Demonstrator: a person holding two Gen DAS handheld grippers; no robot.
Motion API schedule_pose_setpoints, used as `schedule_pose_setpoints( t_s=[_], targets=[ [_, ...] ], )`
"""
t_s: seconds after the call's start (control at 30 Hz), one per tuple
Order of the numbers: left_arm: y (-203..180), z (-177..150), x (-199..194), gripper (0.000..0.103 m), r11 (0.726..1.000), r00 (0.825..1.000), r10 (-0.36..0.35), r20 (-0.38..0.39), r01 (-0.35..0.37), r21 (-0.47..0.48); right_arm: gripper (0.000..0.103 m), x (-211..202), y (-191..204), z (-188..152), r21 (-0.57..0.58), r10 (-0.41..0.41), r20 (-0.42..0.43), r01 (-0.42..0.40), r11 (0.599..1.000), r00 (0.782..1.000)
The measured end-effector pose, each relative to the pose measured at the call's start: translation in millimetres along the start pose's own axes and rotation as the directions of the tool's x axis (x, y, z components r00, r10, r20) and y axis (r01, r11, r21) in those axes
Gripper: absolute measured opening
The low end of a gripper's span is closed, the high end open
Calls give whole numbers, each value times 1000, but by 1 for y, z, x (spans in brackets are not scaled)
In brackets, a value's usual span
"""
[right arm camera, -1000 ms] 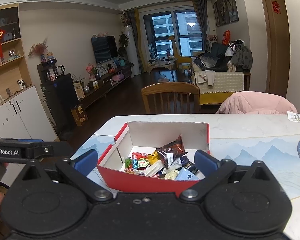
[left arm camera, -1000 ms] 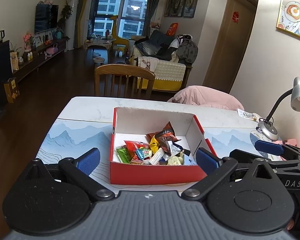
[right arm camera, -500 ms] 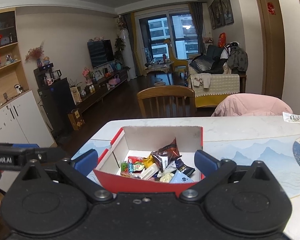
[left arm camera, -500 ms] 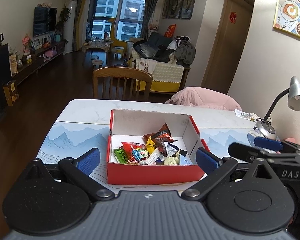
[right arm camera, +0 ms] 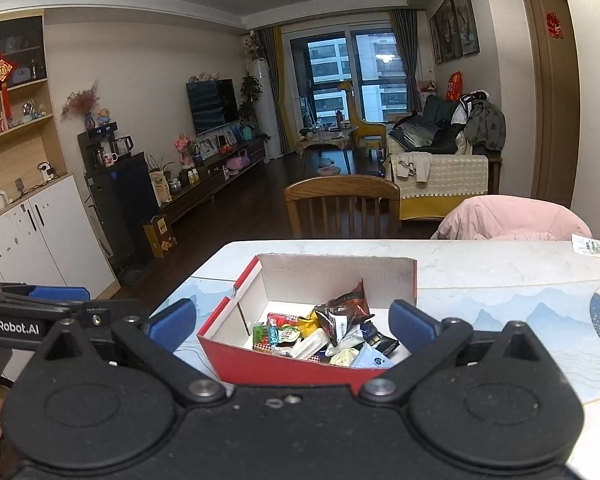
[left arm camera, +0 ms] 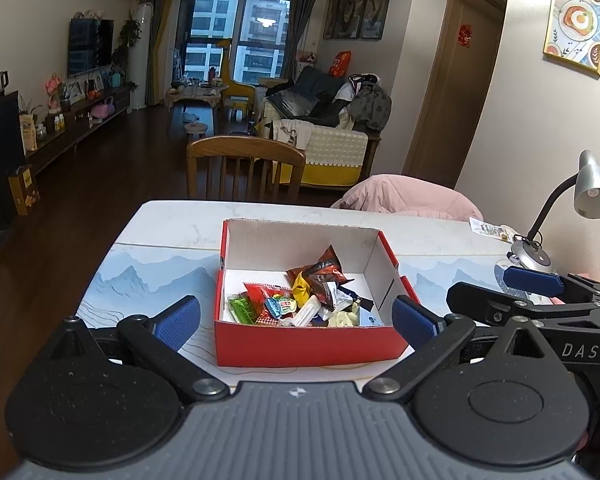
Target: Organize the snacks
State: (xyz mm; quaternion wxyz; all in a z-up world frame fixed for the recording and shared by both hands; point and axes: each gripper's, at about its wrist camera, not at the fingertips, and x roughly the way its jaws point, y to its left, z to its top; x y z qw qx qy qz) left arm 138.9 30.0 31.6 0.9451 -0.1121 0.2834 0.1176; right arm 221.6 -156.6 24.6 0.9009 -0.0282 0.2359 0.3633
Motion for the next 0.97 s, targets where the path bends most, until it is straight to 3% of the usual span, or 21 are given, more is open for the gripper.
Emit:
schedule_pose_setpoints(
  t_s=[0.97],
  targets=[
    [7, -10, -5, 103, 1000, 1000, -5, -28, 6, 3, 103, -3, 2, -6, -2, 7, -10, -7, 1000, 1000]
  ],
)
